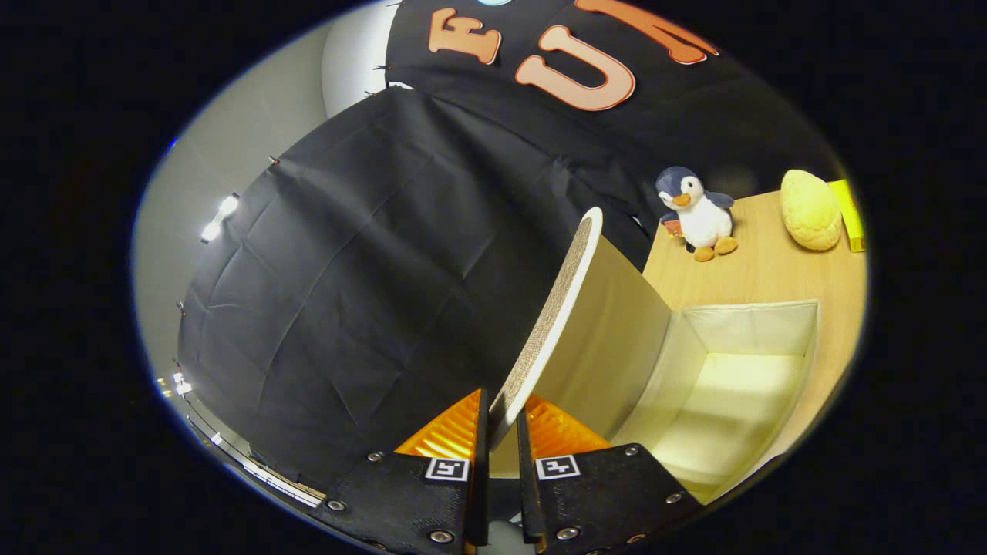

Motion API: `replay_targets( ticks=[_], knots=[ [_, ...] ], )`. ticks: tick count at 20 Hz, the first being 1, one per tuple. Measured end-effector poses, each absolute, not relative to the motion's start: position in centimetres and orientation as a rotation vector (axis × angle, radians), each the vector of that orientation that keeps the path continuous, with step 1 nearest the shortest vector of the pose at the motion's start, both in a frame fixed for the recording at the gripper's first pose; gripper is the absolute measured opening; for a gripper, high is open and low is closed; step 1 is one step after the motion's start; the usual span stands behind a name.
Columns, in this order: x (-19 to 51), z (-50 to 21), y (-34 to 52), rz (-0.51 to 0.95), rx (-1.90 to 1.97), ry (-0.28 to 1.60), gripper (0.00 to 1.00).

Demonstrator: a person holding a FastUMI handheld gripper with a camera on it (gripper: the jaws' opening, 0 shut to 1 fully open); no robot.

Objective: Open the storage box then place both shoes into the box .Put the left shoe in first, then the right shoe, with the right side of both shoes facing outward in a uniform manner.

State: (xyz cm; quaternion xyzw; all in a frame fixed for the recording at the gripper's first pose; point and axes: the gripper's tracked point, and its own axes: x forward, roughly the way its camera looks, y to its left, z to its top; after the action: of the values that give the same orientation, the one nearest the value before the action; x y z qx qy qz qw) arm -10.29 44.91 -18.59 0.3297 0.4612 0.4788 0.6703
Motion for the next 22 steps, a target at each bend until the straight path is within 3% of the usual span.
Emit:
replay_targets(
  ticks=[7, 10, 14, 20, 22],
  knots=[
    [-11.7, -20.0, 50.1, 1.065, 0.668, 1.066, 0.19],
    [-12.5, -21.4, 50.0, 1.066, 0.576, 1.075, 0.41],
    [-12.6, -23.1, 47.5, 1.047, 0.445, 1.059, 0.59],
    [-10.5, -27.7, 37.6, 0.87, 0.299, 1.027, 0.9],
    [-9.8, -29.3, 33.8, 0.797, 0.258, 1.018, 0.95]
  ],
)
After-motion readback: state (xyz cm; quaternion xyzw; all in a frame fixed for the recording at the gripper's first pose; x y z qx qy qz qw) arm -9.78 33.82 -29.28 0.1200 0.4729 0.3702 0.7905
